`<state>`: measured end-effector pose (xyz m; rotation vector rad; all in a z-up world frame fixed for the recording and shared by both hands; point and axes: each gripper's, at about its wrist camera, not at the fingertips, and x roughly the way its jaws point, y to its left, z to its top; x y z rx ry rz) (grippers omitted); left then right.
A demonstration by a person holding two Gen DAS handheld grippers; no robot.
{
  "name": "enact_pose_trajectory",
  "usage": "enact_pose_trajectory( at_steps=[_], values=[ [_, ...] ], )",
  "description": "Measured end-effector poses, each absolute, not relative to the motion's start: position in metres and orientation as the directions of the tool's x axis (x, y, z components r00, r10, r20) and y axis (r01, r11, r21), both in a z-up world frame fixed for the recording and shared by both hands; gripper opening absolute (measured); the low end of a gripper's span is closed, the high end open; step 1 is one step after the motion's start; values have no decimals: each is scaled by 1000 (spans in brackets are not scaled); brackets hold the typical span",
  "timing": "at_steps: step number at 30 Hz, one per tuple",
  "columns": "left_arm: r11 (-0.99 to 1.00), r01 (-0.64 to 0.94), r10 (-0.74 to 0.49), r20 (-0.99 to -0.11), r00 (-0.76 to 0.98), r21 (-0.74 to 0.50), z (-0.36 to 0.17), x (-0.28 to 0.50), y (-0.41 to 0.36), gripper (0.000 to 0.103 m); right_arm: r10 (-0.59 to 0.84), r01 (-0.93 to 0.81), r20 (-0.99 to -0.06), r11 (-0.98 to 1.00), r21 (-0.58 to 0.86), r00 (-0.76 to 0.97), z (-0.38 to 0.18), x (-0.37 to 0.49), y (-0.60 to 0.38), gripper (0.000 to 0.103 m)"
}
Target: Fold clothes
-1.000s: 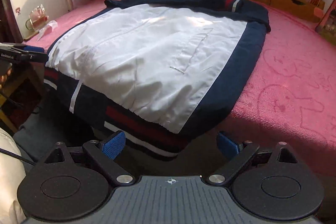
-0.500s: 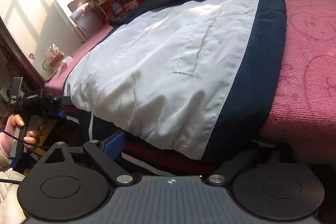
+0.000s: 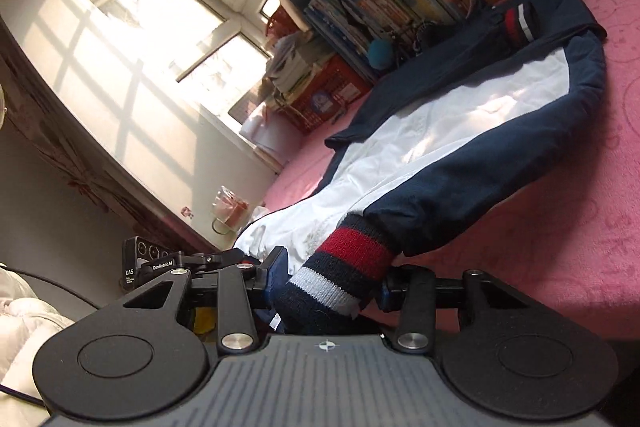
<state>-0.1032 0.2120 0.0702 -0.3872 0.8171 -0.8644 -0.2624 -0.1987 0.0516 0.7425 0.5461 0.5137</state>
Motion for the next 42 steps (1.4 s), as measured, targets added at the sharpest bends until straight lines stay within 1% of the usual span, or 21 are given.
enact_pose_trajectory(
  at_steps=[4, 7, 10, 13, 15, 16, 18, 21, 23, 26, 28, 31, 33, 34, 35, 36, 38, 39, 40, 41, 42],
  values=[
    [618, 561, -785, -465, 410, -550, 79, -85, 199, 65, 601, -241, -222, 592, 769, 768, 63, -221, -211, 44],
    [608, 604, -793, -429, 433, -515, 82, -65, 185, 72, 540, -188, -214, 593, 783, 814, 65, -181, -225, 43],
    [613, 619, -790, -405, 460, -491, 84, -39, 171, 73, 434, -89, -255, 630, 772, 864, 60, -136, -242, 43],
    [671, 582, -742, -418, 525, -460, 82, -7, 158, 73, 289, 69, -340, 663, 746, 895, 46, -96, -263, 43],
    [725, 559, -689, -442, 574, -403, 82, 5, 153, 73, 221, 130, -376, 688, 714, 900, 42, -83, -271, 44],
    [740, 563, -671, -446, 592, -368, 82, 7, 152, 73, 203, 132, -379, 709, 693, 903, 44, -83, -272, 46],
    [760, 577, -645, -447, 620, -298, 83, 8, 152, 78, 167, 136, -385, 750, 648, 908, 48, -83, -274, 62],
    [769, 602, -626, -449, 638, -217, 82, 8, 150, 84, 87, 113, -396, 884, 454, 914, 66, -100, -265, 76],
    [767, 615, -620, -457, 638, -184, 78, 14, 148, 93, 13, 120, -422, 951, 286, 907, 72, -106, -258, 78],
    [765, 620, -615, -486, 621, -176, 65, 32, 142, 96, -73, 114, -468, 992, 61, 881, 69, -102, -249, 80],
    [773, 607, -604, -501, 619, -182, 55, 44, 136, 96, -72, 83, -503, 997, 0, 861, 60, -91, -244, 81],
    [786, 588, -588, -524, 616, -191, 40, 61, 126, 95, -57, 44, -542, 998, -37, 838, 45, -70, -237, 82],
    [800, 568, -572, -535, 622, -193, 32, 70, 121, 84, -42, 29, -559, 999, -32, 828, 37, -57, -234, 84],
    [809, 555, -560, -542, 627, -194, 29, 71, 120, 68, -24, 19, -570, 1000, -14, 821, 34, -53, -233, 84],
    [820, 538, -545, -549, 633, -194, 26, 71, 119, 55, -5, 10, -580, 1000, 5, 814, 30, -48, -232, 77],
    [827, 527, -538, -547, 641, -195, 24, 68, 121, 51, 12, 4, -593, 1000, 26, 805, 27, -46, -230, 48],
    [834, 515, -533, -533, 658, -198, 25, 60, 124, 38, 46, -5, -620, 998, 68, 783, 22, -46, -225, 35],
    [834, 514, -535, -520, 666, -199, 29, 54, 127, 34, 47, -5, -618, 998, 70, 785, 22, -50, -222, 28],
    [829, 518, -547, -502, 670, -211, 36, 50, 128, 26, 40, -3, -608, 998, 62, 793, 25, -56, -219, 24],
    [823, 523, -559, -483, 674, -223, 44, 46, 129, 22, 33, -1, -598, 999, 54, 801, 27, -63, -216, 19],
    [816, 528, -572, -463, 678, -235, 52, 42, 131, 21, 26, 6, -575, 998, 55, 818, 34, -69, -215, 15]
  ],
)
